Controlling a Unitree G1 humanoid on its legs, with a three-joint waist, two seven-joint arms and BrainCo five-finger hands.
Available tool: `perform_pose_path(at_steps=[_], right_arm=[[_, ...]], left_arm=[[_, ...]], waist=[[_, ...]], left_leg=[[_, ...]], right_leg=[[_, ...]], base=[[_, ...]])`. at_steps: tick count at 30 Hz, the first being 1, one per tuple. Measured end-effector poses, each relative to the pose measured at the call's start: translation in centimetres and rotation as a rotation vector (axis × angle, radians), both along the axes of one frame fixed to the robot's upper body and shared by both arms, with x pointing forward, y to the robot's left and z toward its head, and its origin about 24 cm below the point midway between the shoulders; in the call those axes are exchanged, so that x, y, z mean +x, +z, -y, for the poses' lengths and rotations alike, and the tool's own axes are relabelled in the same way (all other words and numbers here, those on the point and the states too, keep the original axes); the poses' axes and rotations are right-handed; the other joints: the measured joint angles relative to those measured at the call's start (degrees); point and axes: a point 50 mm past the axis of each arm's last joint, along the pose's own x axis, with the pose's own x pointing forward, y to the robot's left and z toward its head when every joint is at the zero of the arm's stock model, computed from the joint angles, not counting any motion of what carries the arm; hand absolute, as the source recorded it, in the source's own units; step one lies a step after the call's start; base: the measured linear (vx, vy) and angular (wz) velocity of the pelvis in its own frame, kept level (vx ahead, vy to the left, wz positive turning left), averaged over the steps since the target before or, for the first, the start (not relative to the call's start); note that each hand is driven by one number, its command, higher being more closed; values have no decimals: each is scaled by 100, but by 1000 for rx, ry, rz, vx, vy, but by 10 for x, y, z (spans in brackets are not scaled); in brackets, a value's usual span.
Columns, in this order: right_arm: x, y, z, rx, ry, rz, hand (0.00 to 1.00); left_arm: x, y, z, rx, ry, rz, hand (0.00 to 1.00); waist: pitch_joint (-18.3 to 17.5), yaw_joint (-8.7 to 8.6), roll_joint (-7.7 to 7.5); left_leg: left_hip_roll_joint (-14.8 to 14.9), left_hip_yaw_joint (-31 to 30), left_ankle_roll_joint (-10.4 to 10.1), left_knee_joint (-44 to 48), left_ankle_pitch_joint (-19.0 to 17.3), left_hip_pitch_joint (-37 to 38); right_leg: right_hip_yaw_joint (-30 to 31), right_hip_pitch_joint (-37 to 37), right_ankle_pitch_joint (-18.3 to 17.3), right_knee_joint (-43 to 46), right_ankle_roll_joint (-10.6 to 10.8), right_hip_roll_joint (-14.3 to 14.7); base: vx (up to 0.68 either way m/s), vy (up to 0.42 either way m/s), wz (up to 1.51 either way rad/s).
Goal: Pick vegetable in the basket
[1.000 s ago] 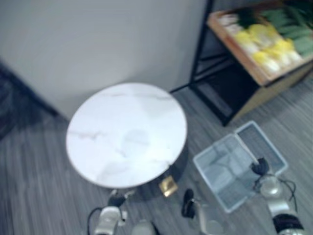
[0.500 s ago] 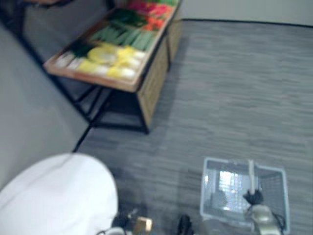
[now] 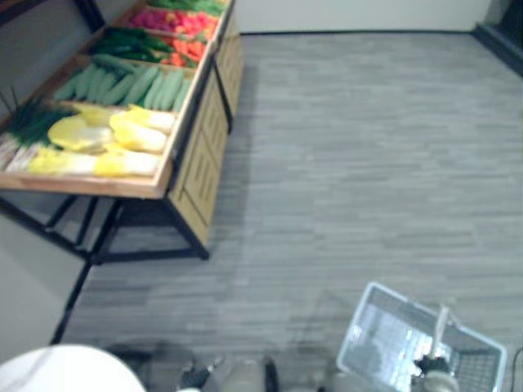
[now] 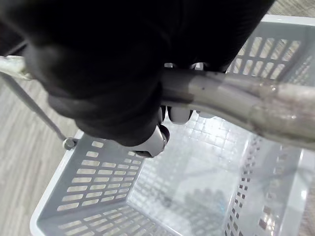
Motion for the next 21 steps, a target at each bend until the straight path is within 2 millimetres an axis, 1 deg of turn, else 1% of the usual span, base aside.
perform_pose_path(at_steps=[1,2,3,4,5,6,7,8,9,10,11,12,13,14,15,16,17,18,19,20,21], right_arm=[[-2,1,3,-4,-14,1,100],[-2,2,7,-15,-19,4,100],[0,4,10,-26,-16,16,100],[1,6,11,-31,-13,25,100],[5,8,12,-38,-7,45,100],[7,9,11,-36,1,58,100],[8,9,9,-30,7,66,100],[8,9,8,-29,7,67,100],[6,8,6,-24,5,66,100],[6,7,6,-19,0,63,100],[8,7,6,-16,1,65,100],[19,9,5,-8,6,87,100],[23,9,2,15,2,92,100],[22,8,2,22,1,89,100],[19,7,3,21,-5,82,100],[17,7,4,22,-5,72,100],[13,4,3,28,-4,47,100],[8,1,2,35,5,19,100],[5,0,1,38,2,8,100],[0,-1,3,36,-1,-8,100],[-5,-2,5,32,-3,-22,100]], left_arm=[[1,0,0,3,-6,1,0],[3,1,0,4,-7,6,0],[8,2,1,3,-8,18,0],[10,2,1,1,-9,24,0],[12,2,4,-4,-9,29,0],[16,3,5,-6,-9,39,0],[19,4,4,-4,-4,48,0],[20,4,4,-3,-4,49,0],[23,5,2,1,-2,56,0],[24,3,9,-18,3,53,0],[24,1,15,-35,3,48,0],[17,-1,18,-44,9,32,0],[8,-4,20,-52,23,8,0],[5,-5,21,-61,40,4,0],[5,-6,24,-74,59,7,0],[5,-6,25,-77,61,11,0],[4,-6,26,-81,66,11,0],[1,-6,21,-75,88,12,0],[0,-5,19,-71,100,14,0],[0,-5,17,-65,106,17,0],[2,-4,17,-63,106,28,0]], waist=[[3,-30,-33],[5,-52,-37],[18,-129,9],[23,-154,40],[22,-204,121],[30,-235,177],[22,-278,195],[20,-274,187],[1,-284,139],[20,-293,286],[13,-239,395],[-10,-237,497],[-3,-258,540],[-14,-260,615],[16,-280,752],[27,-270,777],[43,-257,782],[85,-221,717],[113,-197,669],[125,-110,623],[125,-77,607]], left_leg=[[-11,-92,-2,-142,-12,218],[0,-297,-5,-420,-11,610],[86,-475,-16,-694,-5,968],[166,-514,-46,-832,12,1137],[353,-551,-81,-1020,33,1397],[503,-569,-92,-1067,39,1522],[645,-672,-117,-1152,52,1606],[662,-675,-117,-1175,52,1629],[667,-676,-236,-1248,39,1709],[859,-830,-500,-1361,-4,1943],[958,-851,-545,-1329,20,1951],[1015,-960,-725,-1097,184,1941],[1117,-1169,-879,-607,273,1861],[1206,-1306,-955,-166,319,1714],[1359,-1570,-1190,965,476,1244],[1419,-1621,-1279,1594,508,955],[1597,-1410,-1281,2726,495,410],[1793,-909,-1118,3475,413,84],[1862,-619,-985,3690,357,-16],[1896,-147,-797,3809,254,-228],[1805,203,-712,3644,197,-519]], right_leg=[[-78,-127,-127,307,-168,-112],[-244,-343,-308,554,-476,-300],[-400,-544,-435,419,-653,-396],[-440,-640,-524,213,-727,-414],[-509,-793,-655,-454,-770,-395],[-495,-878,-646,-1180,-754,-321],[-255,-936,-419,-2804,-547,-262],[-161,-935,-319,-3159,-529,-262],[136,-914,-6,-4043,-475,-280],[210,-786,819,-4046,-313,-142],[191,-866,540,-3802,-332,-47],[206,-1009,91,-3189,-488,-42],[124,-968,-251,-2788,-658,-9],[37,-866,-394,-2719,-718,20],[-183,-546,-554,-2811,-792,79],[-264,-366,-594,-2927,-820,98],[-410,90,-603,-3293,-835,183],[-524,602,-599,-3669,-837,224],[-561,841,-599,-3842,-837,225],[-636,1237,-586,-4195,-812,208],[-743,1507,-574,-4475,-766,165]], base=[[556,-74,77],[572,-118,69],[569,-128,68],[667,-220,66],[544,-216,52],[736,-383,74],[409,-251,57],[522,-348,67],[471,-300,66],[578,-373,55],[557,-364,29],[617,-450,-2],[511,-378,6],[509,-360,30],[369,-208,39],[540,-301,57],[507,-236,48],[410,-175,44],[364,-118,35],[342,-55,36],[334,-21,37]])
